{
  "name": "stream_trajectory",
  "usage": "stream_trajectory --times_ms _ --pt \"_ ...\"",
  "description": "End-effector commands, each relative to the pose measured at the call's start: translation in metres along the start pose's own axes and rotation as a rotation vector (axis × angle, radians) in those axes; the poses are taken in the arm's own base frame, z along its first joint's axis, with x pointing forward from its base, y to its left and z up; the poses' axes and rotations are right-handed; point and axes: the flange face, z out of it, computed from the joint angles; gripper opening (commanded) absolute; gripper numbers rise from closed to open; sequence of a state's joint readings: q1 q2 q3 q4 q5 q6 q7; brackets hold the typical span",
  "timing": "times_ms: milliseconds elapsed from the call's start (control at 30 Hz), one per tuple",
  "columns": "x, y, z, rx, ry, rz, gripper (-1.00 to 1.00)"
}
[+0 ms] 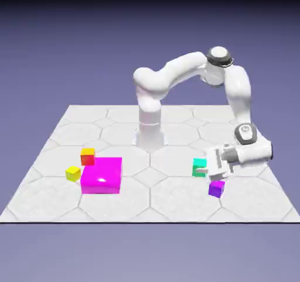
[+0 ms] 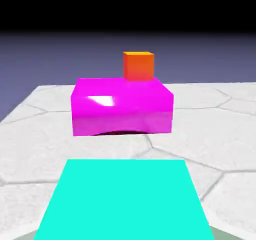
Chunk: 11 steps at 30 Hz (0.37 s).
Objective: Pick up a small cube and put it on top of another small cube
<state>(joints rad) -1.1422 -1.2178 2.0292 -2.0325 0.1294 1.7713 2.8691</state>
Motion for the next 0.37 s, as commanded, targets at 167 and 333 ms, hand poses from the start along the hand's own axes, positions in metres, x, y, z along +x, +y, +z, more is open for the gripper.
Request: stream_trajectory --times_ms 167,333 --pt "-0.016 0.009 -0.021 0.128 -0.163 -0.068 -1.0" --pt "-0.017 0.009 -0.017 0.128 -0.163 -0.068 1.0"
